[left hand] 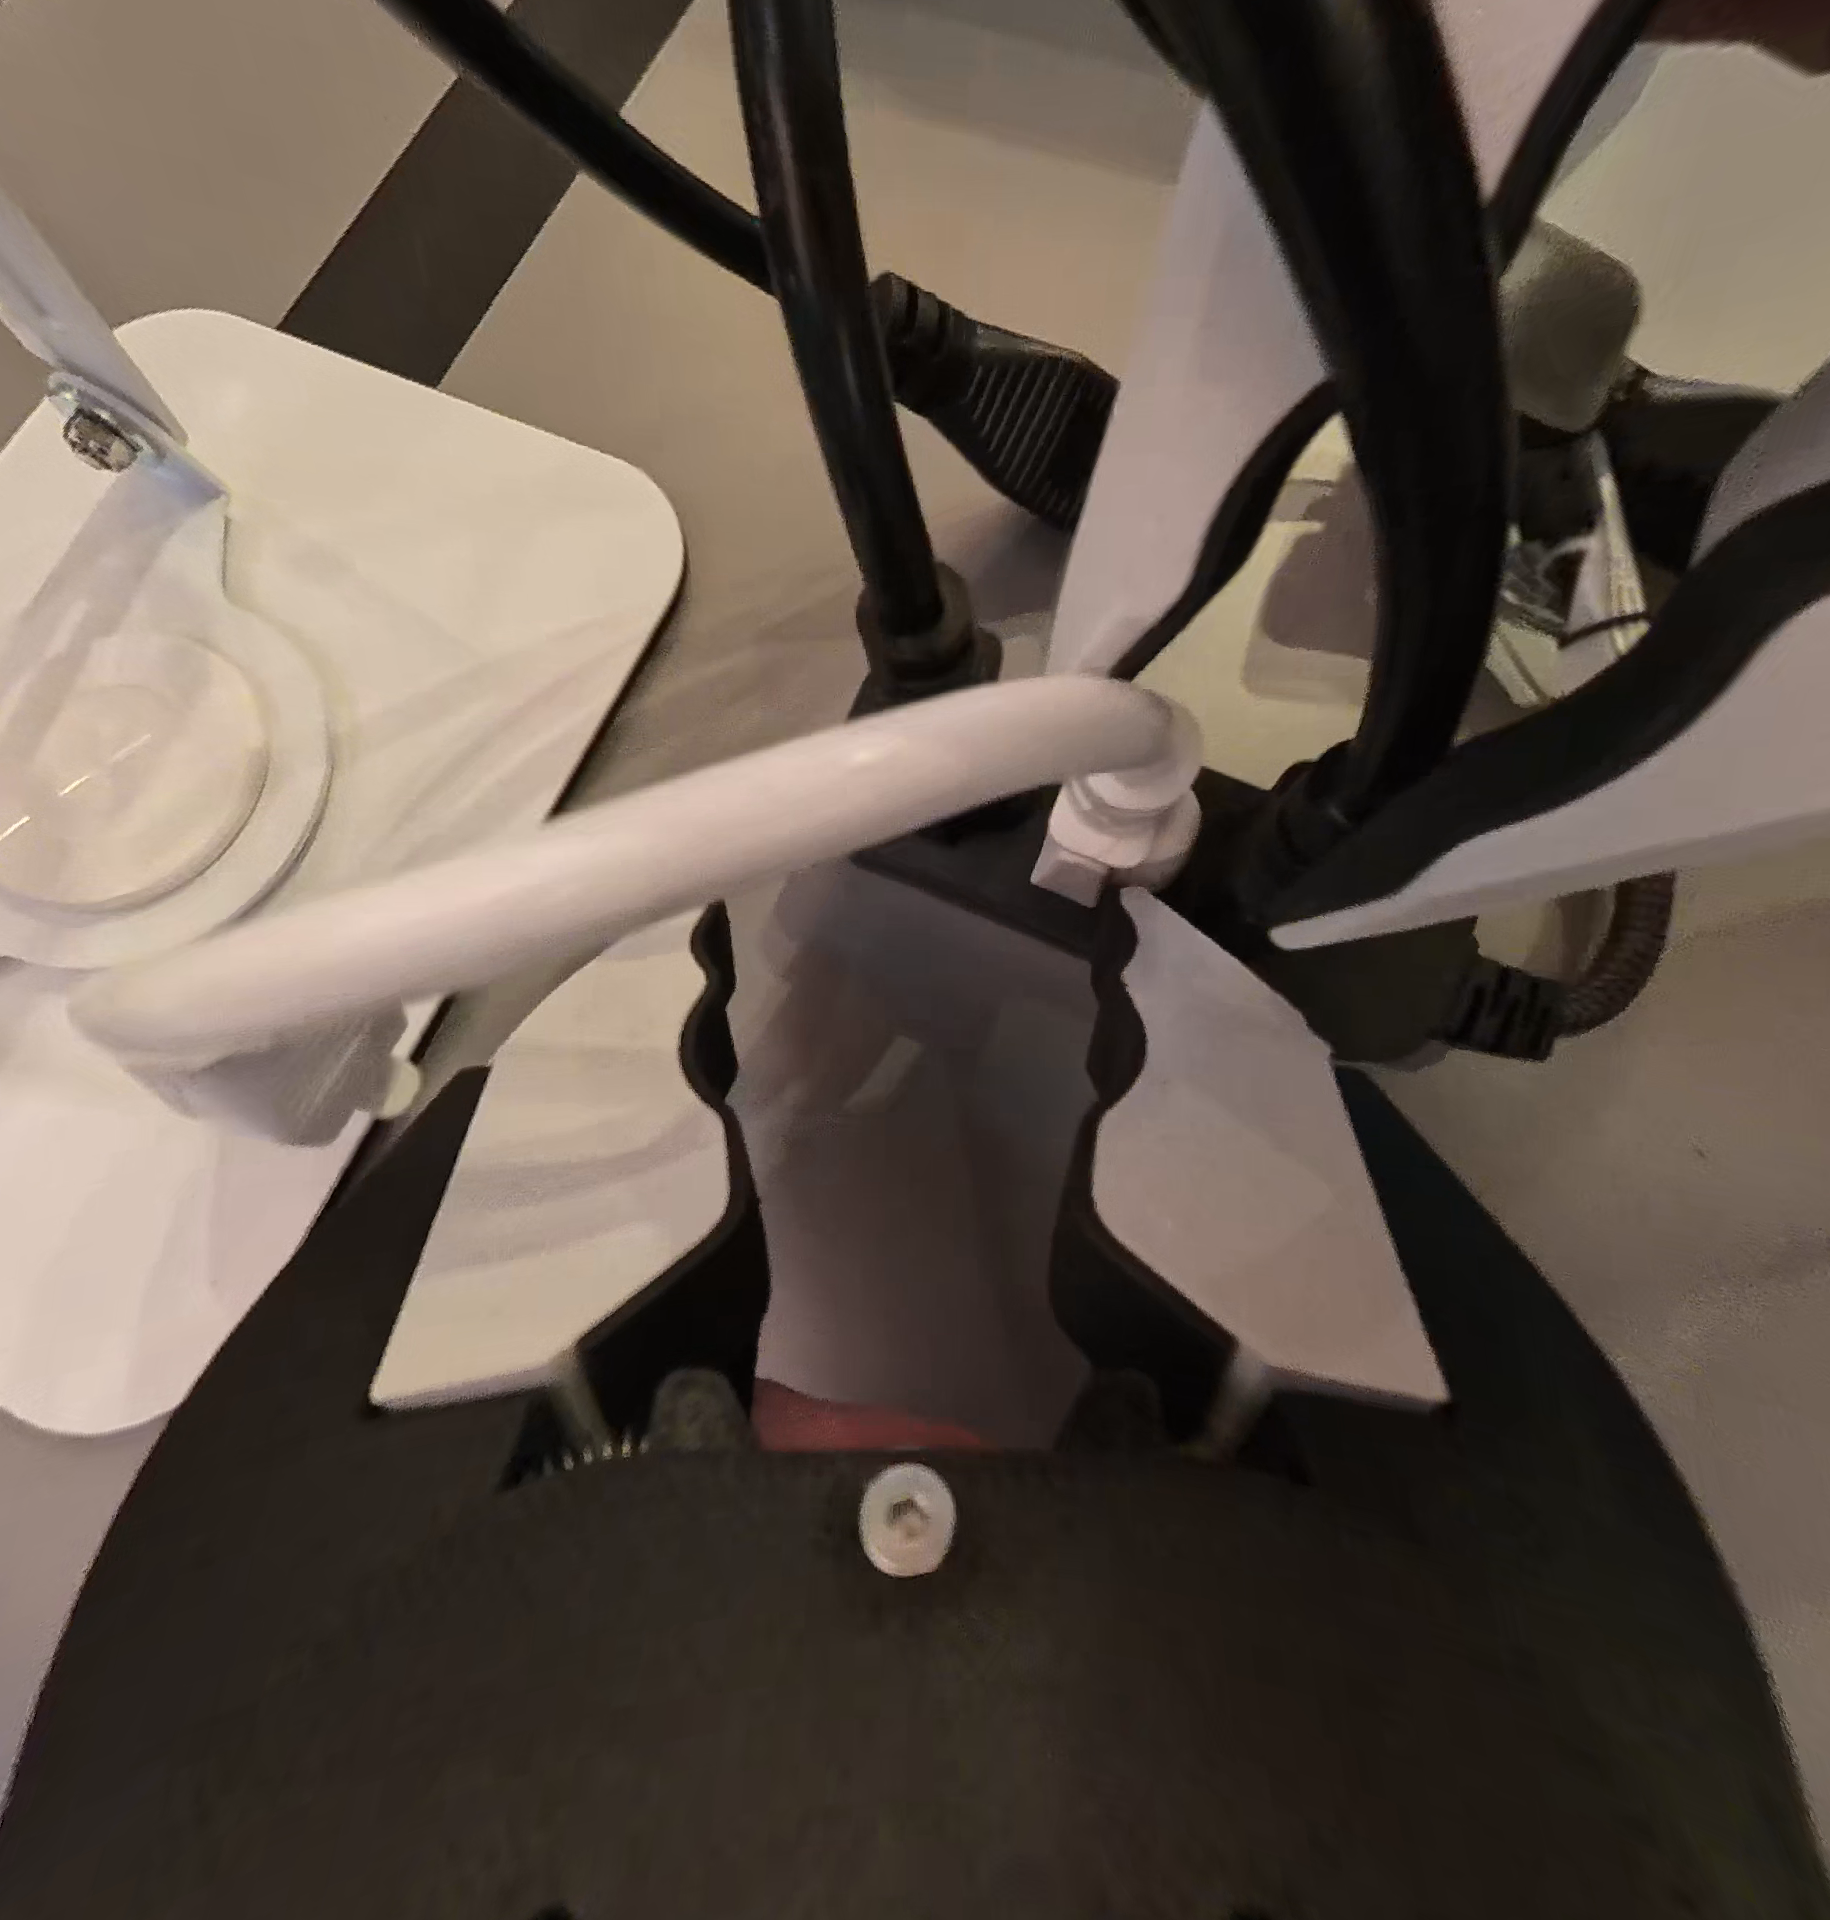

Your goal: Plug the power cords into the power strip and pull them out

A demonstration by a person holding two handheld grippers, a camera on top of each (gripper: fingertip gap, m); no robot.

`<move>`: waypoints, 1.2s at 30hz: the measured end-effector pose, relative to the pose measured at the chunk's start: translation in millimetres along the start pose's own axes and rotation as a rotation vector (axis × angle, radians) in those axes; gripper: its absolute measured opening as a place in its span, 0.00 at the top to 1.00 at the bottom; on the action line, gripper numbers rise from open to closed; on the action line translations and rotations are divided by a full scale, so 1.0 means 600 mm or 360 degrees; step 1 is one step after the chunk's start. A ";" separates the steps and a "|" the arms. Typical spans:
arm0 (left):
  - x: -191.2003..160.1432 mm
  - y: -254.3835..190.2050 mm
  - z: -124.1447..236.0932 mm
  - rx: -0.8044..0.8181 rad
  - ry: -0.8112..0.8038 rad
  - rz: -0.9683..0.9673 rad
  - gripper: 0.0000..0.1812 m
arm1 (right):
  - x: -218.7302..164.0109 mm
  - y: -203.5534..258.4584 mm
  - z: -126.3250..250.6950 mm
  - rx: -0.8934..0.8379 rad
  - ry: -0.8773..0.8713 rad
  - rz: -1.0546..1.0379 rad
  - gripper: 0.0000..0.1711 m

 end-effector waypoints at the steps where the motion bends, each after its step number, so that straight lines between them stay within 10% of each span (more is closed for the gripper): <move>1: -0.002 0.002 0.002 -0.0002 -0.0005 0.0001 0.63 | 0.001 0.001 0.000 0.0031 -0.0047 0.0030 0.85; 12: 0.000 -0.042 0.028 -0.0253 -0.0130 -0.0215 0.46 | -0.034 0.029 0.028 0.0412 -0.0465 0.0384 0.88; 27: 0.011 -0.053 -0.002 -0.0359 -0.0182 -0.0143 0.47 | -0.040 0.021 0.035 0.0505 -0.0589 0.0288 0.89; 36: 0.020 -0.076 -0.027 -0.0416 -0.0214 -0.0265 0.65 | -0.049 0.016 0.032 0.0536 -0.0643 0.0261 0.90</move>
Point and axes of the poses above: each gripper's, where its closed fingertips meet, z back along the fingers, x out of its top, y = z × x across the jaws, the point moved 4 cm from there along z, back along the fingers, and after that the axes turned 6 degrees about -x, right-handed, at the moved point
